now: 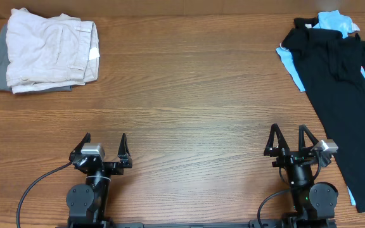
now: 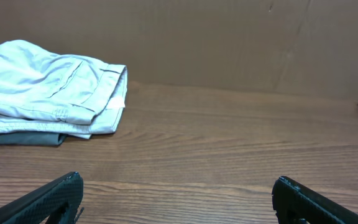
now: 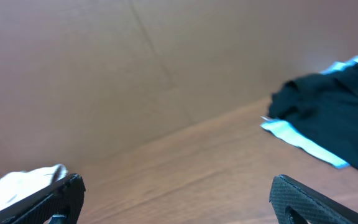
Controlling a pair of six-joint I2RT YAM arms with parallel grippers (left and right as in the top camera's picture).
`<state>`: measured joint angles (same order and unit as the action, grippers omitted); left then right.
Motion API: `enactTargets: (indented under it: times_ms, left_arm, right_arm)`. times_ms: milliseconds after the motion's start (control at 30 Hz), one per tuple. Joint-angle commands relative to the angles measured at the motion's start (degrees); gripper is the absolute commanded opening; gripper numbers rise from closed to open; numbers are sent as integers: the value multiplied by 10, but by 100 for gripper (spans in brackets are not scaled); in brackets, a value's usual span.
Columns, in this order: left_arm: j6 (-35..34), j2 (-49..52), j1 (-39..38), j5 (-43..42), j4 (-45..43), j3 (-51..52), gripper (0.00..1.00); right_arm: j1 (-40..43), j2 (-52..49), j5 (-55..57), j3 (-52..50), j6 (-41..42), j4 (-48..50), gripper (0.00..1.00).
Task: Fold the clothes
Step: 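Reach the right gripper to the black shirt on the blue polo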
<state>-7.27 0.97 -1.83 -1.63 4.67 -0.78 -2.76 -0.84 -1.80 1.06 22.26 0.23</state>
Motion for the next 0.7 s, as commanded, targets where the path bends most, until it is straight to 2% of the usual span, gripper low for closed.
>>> enactTargets:
  times_ms: [0, 167, 333, 467, 667]
  left_arm:
    - [9, -7, 3, 6, -2, 5, 100]
    - [9, -7, 3, 6, -2, 5, 100]
    - [9, -7, 3, 6, -2, 5, 100]
    - [9, -7, 3, 6, -2, 5, 100]
    - [9, -7, 3, 6, -2, 5, 100]
  right_arm:
    - [-1, 7, -35, -6, -16, 27, 100]
    - [-1, 3, -27, 14, -103, 40, 100]
    - [-1, -60, 61, 67, -157, 35, 100]
    - [0, -183, 90, 139, -178, 36, 100]
    - [2, -426, 115, 278, -178, 28, 100]
